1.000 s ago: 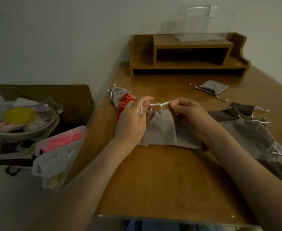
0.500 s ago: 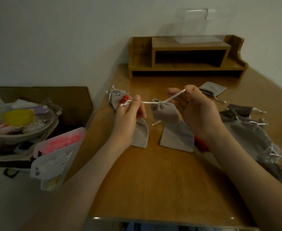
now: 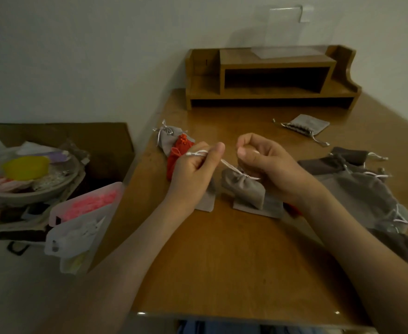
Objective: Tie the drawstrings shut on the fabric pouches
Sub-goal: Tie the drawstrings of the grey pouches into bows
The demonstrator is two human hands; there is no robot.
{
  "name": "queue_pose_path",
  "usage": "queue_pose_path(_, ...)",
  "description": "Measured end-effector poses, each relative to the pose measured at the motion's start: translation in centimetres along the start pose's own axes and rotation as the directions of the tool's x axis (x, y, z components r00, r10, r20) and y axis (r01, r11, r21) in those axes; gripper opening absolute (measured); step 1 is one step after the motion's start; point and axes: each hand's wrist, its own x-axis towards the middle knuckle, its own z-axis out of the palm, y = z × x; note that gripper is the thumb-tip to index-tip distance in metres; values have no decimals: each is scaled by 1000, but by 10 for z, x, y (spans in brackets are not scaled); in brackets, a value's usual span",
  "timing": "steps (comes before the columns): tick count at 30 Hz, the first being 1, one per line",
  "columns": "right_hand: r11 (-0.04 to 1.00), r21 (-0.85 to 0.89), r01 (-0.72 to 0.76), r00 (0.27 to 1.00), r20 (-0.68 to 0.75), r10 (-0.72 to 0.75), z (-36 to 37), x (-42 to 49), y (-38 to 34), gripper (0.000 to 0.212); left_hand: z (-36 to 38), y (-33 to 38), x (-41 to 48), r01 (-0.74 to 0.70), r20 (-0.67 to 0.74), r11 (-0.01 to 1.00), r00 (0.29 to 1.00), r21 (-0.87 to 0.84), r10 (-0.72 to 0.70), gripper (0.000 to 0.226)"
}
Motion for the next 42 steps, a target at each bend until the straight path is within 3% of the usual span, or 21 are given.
queue_pose_path(4, 982, -188, -19, 998, 61, 31, 4, 1, 5, 15, -3, -1, 1, 28, -21, 999, 999, -38, -29, 39)
queue_pose_path(7, 973, -227, -46, 997, 43, 57, 7, 2, 10, 16, -5, 0, 2, 66, 22, 991, 998, -114, -63, 42)
queue_pose_path(13, 998, -63, -9, 998, 56, 13, 8, -1, 5, 9, -7, -1, 6, 107, -51, 975, 992, -194, -118, 7)
queue_pose_path(17, 997, 82, -15, 999, 31, 12, 8, -1, 4, 9, -3, -2, 4, 75, -9, 987, 997, -139, -77, 8)
queue_pose_path(20, 986, 166, -2, 1000, 5, 1, 7, 1, 6, 10, 0, -2, 2, 48, 47, 999, 998, 0, -48, 13)
queue_pose_path(25, 983, 181, 19, 999, -53, -9, 6, 5, 9, 14, 1, -6, 1, 59, 76, 995, 995, 85, -65, 22)
queue_pose_path(31, 992, 99, 75, 994, -90, -66, 7, 6, 10, 12, 2, -10, 2, 40, 118, 989, 991, 142, -58, 22)
queue_pose_path(35, 995, 43, 86, 989, -123, -80, 6, 5, 10, 10, 1, -10, 3, 16, 117, 996, 993, 90, -26, 20)
queue_pose_path(42, 982, -181, 52, 962, -255, -97, 5, 2, 4, 8, -1, -7, 3, 45, 4, 999, 999, -24, -45, 12)
